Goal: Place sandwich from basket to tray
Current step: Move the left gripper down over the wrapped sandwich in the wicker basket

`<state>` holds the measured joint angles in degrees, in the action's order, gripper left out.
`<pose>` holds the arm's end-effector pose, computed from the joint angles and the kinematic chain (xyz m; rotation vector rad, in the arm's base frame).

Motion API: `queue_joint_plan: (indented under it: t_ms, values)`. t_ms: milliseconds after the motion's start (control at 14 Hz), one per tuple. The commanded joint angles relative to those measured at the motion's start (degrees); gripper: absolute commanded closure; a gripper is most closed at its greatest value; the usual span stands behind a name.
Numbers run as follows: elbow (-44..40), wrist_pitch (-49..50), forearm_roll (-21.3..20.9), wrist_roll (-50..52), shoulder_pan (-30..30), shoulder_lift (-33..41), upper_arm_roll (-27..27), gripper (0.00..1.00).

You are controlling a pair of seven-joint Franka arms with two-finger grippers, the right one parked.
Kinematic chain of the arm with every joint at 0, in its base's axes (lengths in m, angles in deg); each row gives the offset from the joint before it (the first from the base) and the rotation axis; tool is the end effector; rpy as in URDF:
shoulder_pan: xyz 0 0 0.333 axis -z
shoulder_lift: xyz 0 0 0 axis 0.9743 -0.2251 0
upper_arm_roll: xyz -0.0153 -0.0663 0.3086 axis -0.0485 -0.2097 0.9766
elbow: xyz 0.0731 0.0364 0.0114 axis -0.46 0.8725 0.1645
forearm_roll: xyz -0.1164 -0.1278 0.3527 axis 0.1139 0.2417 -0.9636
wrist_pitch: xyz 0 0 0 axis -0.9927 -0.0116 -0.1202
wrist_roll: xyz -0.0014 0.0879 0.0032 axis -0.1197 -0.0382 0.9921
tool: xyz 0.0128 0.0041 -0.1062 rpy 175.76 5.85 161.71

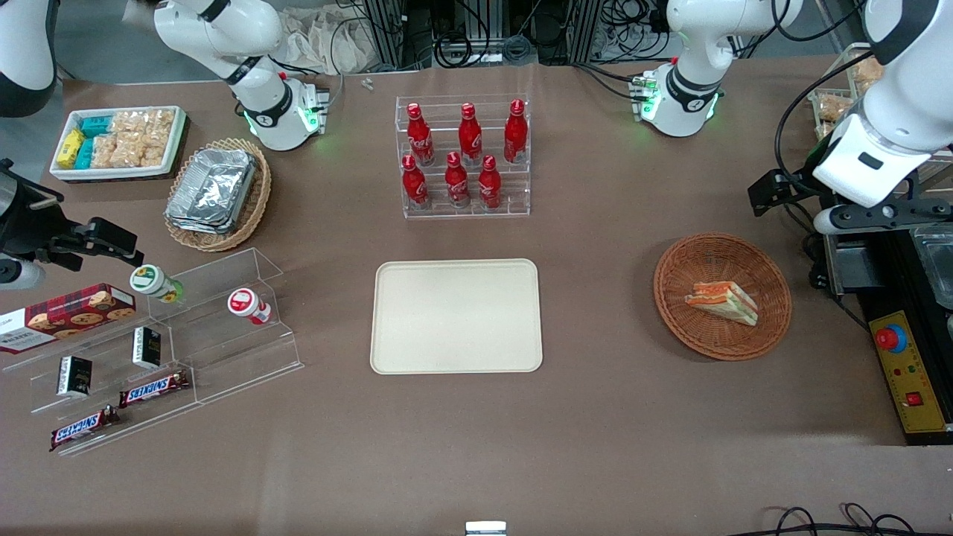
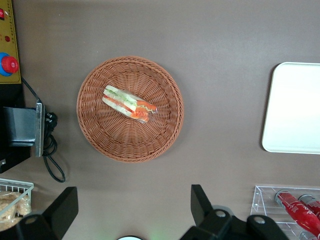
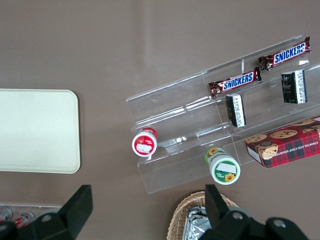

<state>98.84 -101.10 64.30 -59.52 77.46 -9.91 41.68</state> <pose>0.5318 -0.0817 0.6093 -3.1176 -0.0808 0.0714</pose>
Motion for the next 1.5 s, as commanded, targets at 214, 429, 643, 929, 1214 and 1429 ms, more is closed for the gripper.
queue_joint_plan:
  t_ms: [214,429,643,929,1214,1429]
  values:
    - [-2.0,2.8,-0.6,-0.6,-0.2,-0.9,0.3,0.0]
    - [-1.5,4.3,-0.6,5.4,-1.2,-2.8,0.4,0.0]
    - [1.5,3.2,2.0,7.9,-4.8,-4.0,0.4,0.0]
    - [10.8,-8.8,1.8,22.4,-5.2,-6.9,0.6,0.0]
    - [11.7,-16.8,1.1,40.6,-5.1,-15.4,0.5,0.0]
    - [15.2,-23.3,1.1,45.9,-5.0,-18.1,0.6,0.0]
